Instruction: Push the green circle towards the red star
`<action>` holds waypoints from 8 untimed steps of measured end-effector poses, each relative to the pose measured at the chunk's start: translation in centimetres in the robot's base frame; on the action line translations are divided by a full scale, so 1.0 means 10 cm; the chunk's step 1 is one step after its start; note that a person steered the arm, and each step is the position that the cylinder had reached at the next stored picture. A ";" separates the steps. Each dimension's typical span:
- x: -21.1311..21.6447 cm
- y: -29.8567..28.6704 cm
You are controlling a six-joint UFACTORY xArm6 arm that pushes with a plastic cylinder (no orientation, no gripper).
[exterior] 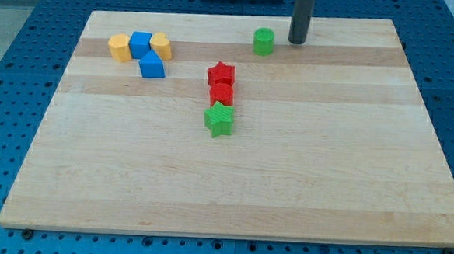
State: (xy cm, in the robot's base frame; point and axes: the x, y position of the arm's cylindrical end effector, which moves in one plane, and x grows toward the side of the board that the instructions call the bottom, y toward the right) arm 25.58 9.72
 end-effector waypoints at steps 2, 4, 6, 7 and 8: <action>0.34 -0.25; 0.63 -0.57; 0.64 -0.36; 0.43 0.01; -0.28 0.09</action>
State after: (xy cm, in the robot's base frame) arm 22.79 10.66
